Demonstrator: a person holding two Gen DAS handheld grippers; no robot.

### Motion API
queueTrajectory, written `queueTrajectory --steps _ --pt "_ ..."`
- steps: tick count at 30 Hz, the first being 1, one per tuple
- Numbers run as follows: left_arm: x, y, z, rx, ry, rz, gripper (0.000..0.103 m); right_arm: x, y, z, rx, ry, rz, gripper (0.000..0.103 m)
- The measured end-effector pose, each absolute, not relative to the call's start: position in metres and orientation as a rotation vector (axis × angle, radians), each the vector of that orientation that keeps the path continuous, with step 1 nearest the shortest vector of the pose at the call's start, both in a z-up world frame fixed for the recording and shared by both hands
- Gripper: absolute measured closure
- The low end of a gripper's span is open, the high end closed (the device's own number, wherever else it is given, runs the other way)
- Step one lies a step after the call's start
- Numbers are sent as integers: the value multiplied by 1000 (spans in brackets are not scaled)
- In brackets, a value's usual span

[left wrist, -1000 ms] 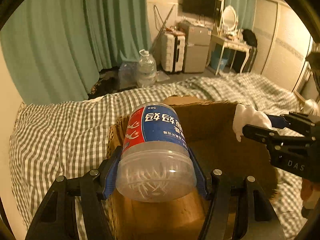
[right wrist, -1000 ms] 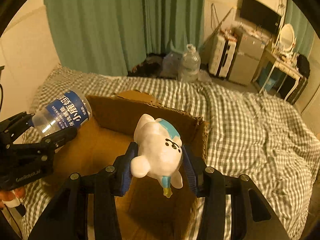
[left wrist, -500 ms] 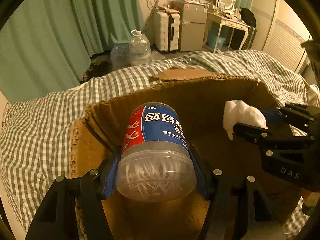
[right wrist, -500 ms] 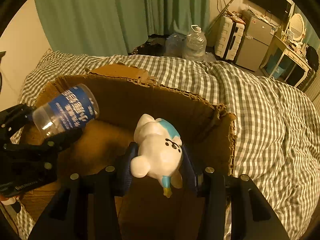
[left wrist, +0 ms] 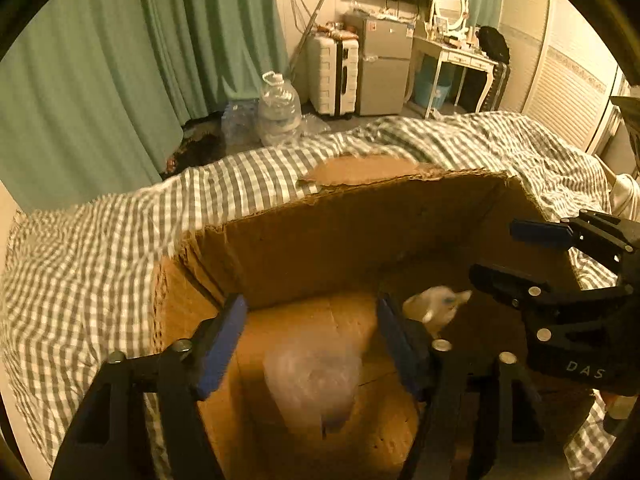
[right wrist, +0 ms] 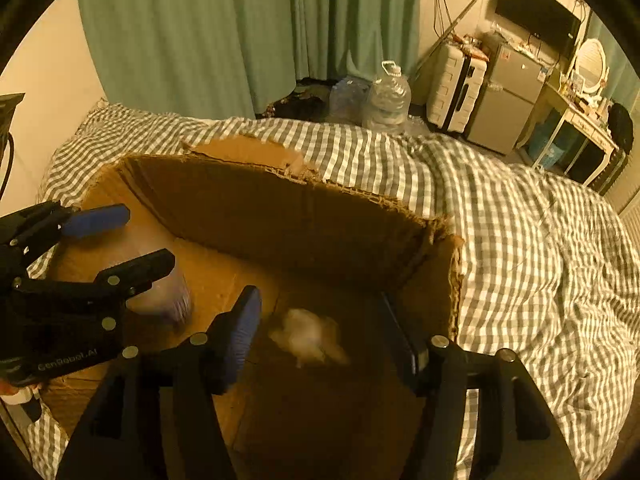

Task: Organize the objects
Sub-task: 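Carry the swab container and toy figure into the box and open both tools, then lift both tools out of the box and back toward the items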

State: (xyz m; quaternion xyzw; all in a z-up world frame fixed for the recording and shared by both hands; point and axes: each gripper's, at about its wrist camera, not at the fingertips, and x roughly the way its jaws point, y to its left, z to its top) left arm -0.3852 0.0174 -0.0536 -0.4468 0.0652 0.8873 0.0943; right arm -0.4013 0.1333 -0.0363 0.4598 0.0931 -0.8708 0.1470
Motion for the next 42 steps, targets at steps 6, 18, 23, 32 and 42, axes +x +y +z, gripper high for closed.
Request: queueTrajectory --steps 6,18,23,32,42 --pt "-383 13 -28 -1254 209 2708 21 -396 133 -13 1267 312 -2557 34" --pt "-379 -11 13 -1183 127 2813 8 -387 140 25 1190 270 -2647 8" --pt "-364 -14 32 -1146 106 2834 7 -375 146 42 1175 241 -2675 7" --pt "-314 -20 93 -1019 102 2877 6 -336 147 99 1101 255 -2744 4" --pt "-240 -17 171 -856 119 2930 1 -256 147 181 930 266 -2802 2"
